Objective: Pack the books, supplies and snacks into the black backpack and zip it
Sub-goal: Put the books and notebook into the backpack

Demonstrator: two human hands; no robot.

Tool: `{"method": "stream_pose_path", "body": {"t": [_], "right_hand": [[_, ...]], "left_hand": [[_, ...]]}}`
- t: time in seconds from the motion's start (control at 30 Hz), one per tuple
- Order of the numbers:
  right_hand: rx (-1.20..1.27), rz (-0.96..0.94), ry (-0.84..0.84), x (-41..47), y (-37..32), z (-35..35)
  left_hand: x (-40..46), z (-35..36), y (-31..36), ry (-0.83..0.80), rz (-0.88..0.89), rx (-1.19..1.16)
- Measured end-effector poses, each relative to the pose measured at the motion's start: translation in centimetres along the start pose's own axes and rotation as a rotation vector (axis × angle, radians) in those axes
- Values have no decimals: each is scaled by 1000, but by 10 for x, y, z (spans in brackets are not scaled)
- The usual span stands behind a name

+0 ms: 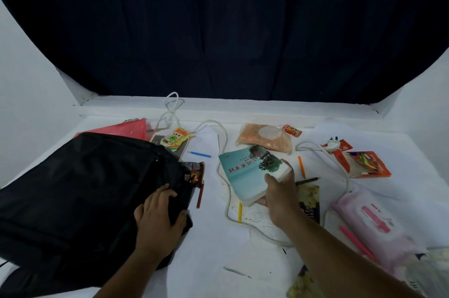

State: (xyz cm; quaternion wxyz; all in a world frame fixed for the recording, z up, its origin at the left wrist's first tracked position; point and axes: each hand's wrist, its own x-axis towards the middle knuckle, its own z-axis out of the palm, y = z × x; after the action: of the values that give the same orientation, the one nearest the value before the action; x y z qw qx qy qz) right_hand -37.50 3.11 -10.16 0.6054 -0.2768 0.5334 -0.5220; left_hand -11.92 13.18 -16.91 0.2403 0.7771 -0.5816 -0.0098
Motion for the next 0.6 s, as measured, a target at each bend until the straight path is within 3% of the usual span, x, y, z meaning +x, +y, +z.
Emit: {"method": "stream_pose_path", "body": {"t": [0.3,0.47,0.6], "right_hand": [[-68,-181,27,-28,-26,11],[-36,-176,-65,-42,-25,31],[-6,-126,-194,-54,-17,54]], "left_hand": [[2,-26,5,55,-87,-140],[18,-67,-2,142,-127,47],[32,-107,-27,101,-152,285]]}}
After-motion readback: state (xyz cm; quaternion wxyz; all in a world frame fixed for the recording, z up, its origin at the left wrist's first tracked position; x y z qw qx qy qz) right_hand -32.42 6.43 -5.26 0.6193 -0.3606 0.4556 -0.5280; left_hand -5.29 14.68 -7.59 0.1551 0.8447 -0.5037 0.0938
